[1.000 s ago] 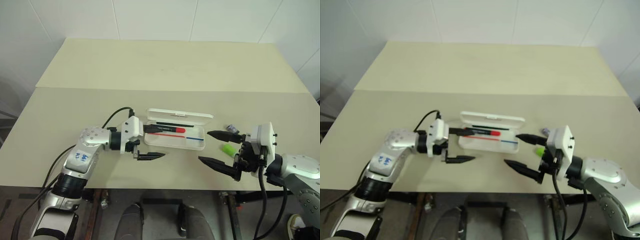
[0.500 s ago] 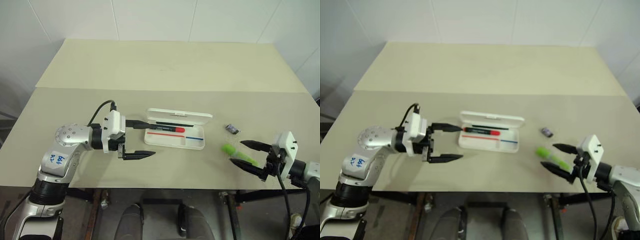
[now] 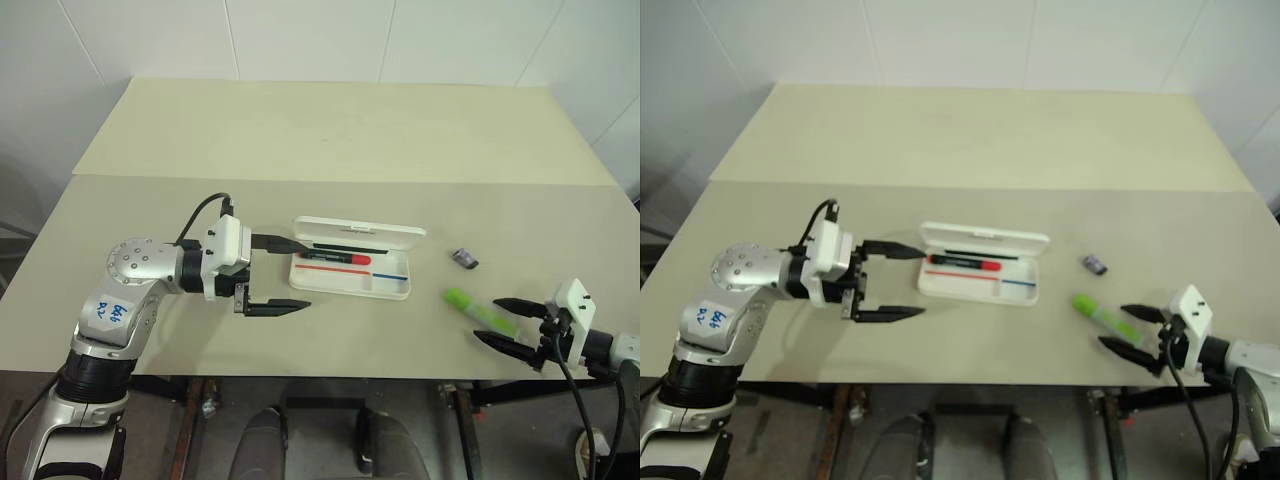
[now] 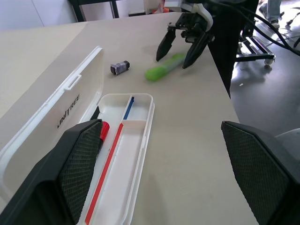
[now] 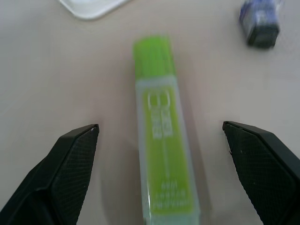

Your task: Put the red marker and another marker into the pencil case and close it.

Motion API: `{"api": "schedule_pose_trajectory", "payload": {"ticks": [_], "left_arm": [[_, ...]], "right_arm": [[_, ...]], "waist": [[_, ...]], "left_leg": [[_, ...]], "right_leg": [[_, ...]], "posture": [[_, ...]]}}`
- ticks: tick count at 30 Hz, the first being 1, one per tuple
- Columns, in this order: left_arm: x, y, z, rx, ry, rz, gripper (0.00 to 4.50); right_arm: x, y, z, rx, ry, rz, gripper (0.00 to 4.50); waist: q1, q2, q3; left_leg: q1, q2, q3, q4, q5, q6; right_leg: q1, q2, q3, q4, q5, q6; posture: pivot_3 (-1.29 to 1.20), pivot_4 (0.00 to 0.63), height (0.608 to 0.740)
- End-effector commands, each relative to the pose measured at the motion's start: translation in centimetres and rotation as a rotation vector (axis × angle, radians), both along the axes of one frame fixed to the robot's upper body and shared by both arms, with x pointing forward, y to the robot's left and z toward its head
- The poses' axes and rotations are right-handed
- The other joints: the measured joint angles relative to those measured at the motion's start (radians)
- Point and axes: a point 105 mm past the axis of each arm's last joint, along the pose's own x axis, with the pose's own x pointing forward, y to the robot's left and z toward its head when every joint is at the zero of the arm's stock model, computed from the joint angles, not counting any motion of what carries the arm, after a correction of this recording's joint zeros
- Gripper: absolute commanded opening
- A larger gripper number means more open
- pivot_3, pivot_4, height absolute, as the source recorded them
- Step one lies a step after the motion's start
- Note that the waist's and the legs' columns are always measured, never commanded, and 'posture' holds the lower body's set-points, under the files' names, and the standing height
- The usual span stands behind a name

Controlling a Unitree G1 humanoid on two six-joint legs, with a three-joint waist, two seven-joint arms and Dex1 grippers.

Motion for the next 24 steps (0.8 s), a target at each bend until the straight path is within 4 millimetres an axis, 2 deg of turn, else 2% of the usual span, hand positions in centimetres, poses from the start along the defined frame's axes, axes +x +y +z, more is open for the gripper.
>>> {"api": "schedule_pose_trajectory", "payload": {"ticks": [1, 4, 11, 12, 17, 20, 21, 24], "left_arm": [[-0.3, -0.2, 1.4, -0.003, -0.061, -0.021, 4.36], [-0.2, -0.2, 1.5, -0.003, -0.065, -0.020, 4.40], [0.0, 0.0, 1.6, 0.007, -0.074, -0.016, 4.40], [0.0, 0.1, 1.6, 0.010, -0.076, -0.014, 4.40], [0.3, 0.5, 1.5, 0.028, -0.090, -0.007, 4.40], [0.4, 1.0, 1.3, 0.052, -0.100, -0.002, 4.40], [0.4, 1.4, 1.1, 0.062, -0.102, 0.002, 4.40], [0.7, 3.3, 0.5, 0.084, -0.089, 0.040, 4.40]], "right_arm": [[-0.1, -0.5, -0.5, -0.008, 0.000, -0.011, 4.50], [-0.1, -0.6, -0.8, 0.001, 0.005, -0.016, 3.83], [0.1, 0.3, -0.6, 0.027, -0.002, 0.007, 1.25], [0.1, 0.4, -0.5, 0.030, -0.004, 0.010, 1.10], [0.4, 0.9, -0.2, 0.003, -0.026, 0.018, 1.10], [0.6, 1.7, 0.9, -0.006, -0.061, 0.053, 1.10], [0.6, 2.2, 1.6, -0.002, -0.076, 0.075, 1.10], [0.3, 5.7, 4.4, -0.012, -0.129, 0.229, 1.10]], "waist": [[0.000, 0.000, 0.000], [0.000, 0.000, 0.000], [0.000, 0.000, 0.000], [0.000, 0.000, 0.000], [-0.002, 0.000, 0.000], [-0.003, 0.000, 0.000], [-0.003, 0.000, 0.000], [-0.010, 0.002, 0.000]], "left_leg": [[0.000, 0.000, 0.000, 0.000, 0.000, 0.000], [0.000, 0.000, 0.000, 0.002, -0.001, -0.001], [0.000, 0.000, 0.000, 0.002, -0.001, -0.002], [0.000, 0.000, 0.000, 0.002, -0.001, -0.001], [0.000, 0.000, 0.000, 0.002, -0.001, -0.001], [0.000, 0.000, 0.000, 0.002, -0.002, -0.003], [0.000, 0.000, 0.000, 0.002, -0.002, -0.003], [0.000, 0.000, 0.000, 0.002, -0.002, -0.004]], "right_leg": [[0.000, 0.000, 0.000, 0.000, 0.000, 0.000], [0.001, 0.000, 0.000, 0.000, 0.000, 0.001], [0.001, 0.000, 0.000, 0.000, 0.001, 0.001], [0.001, 0.000, 0.000, 0.000, 0.001, 0.001], [0.001, 0.000, 0.000, 0.000, 0.001, 0.001], [0.001, 0.000, 0.000, 0.000, 0.001, 0.000], [0.001, 0.000, 0.000, 0.000, 0.001, 0.000], [0.000, 0.000, 0.001, 0.000, 0.001, 0.000]], "posture": [[0.00, 0.150, 0.740], [0.00, 0.150, 0.740], [0.00, 0.150, 0.740], [0.00, 0.150, 0.740], [0.00, 0.150, 0.740], [0.00, 0.150, 0.740], [0.00, 0.150, 0.740], [0.00, 0.150, 0.740]]}}
